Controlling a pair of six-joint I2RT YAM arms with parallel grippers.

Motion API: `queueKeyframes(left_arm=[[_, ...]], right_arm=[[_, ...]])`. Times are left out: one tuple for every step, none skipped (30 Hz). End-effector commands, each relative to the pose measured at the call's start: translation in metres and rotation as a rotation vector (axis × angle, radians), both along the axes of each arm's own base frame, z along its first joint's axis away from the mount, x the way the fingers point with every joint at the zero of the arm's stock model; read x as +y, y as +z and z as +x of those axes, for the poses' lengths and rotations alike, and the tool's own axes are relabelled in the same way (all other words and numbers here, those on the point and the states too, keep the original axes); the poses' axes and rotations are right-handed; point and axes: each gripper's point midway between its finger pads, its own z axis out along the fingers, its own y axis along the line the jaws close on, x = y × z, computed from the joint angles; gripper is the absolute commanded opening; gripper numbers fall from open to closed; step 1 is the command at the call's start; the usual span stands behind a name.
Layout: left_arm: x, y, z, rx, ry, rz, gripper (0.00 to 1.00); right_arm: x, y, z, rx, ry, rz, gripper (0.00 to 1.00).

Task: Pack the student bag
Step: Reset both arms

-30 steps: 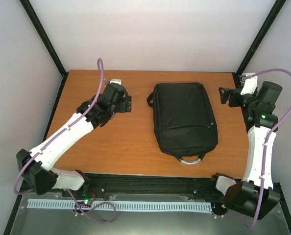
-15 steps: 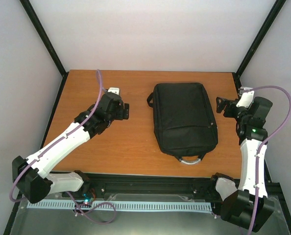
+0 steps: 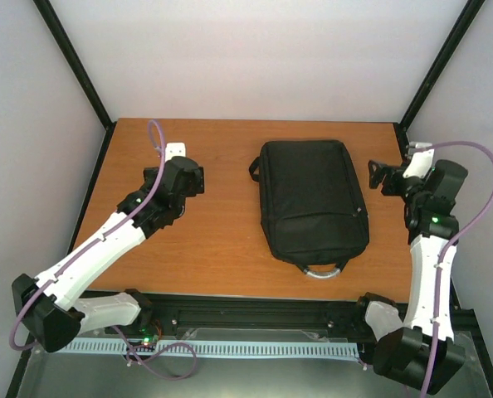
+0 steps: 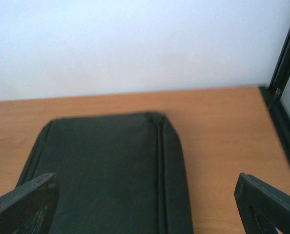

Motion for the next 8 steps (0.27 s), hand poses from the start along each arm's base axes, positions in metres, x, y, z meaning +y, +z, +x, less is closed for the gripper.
queueKeyframes(left_arm=[[0.014, 0.027, 0.002, -0.076, 0.067, 0.009, 1.0], [0.013, 0.029, 0.002, -0.073, 0.062, 0.008, 1.0], [0.013, 0.03, 0.003, -0.069, 0.061, 0.009, 1.0], [0.012, 0.032, 0.003, -0.067, 0.058, 0.007, 1.0], [0.011, 0.033, 0.003, -0.065, 0.055, 0.005, 1.0], [0.01, 0.033, 0.003, -0.064, 0.05, 0.002, 1.0], [0.008, 0.033, 0.004, -0.063, 0.04, -0.001, 1.0], [0.008, 0.032, 0.003, -0.061, 0.034, -0.003, 1.0]], right_arm=[[-0.003, 0.068, -0.002, -0.124, -0.002, -0.088, 1.0], [-0.003, 0.072, -0.002, -0.132, -0.002, -0.098, 1.0], [-0.003, 0.073, -0.002, -0.137, 0.0, -0.105, 1.0], [-0.002, 0.07, -0.001, -0.137, 0.01, -0.112, 1.0], [-0.002, 0.063, 0.001, -0.128, 0.014, -0.109, 1.0], [-0.003, 0.054, 0.003, -0.107, 0.009, -0.092, 1.0], [-0.003, 0.046, 0.004, -0.085, 0.01, -0.074, 1.0], [-0.003, 0.041, 0.005, -0.069, 0.01, -0.059, 1.0]])
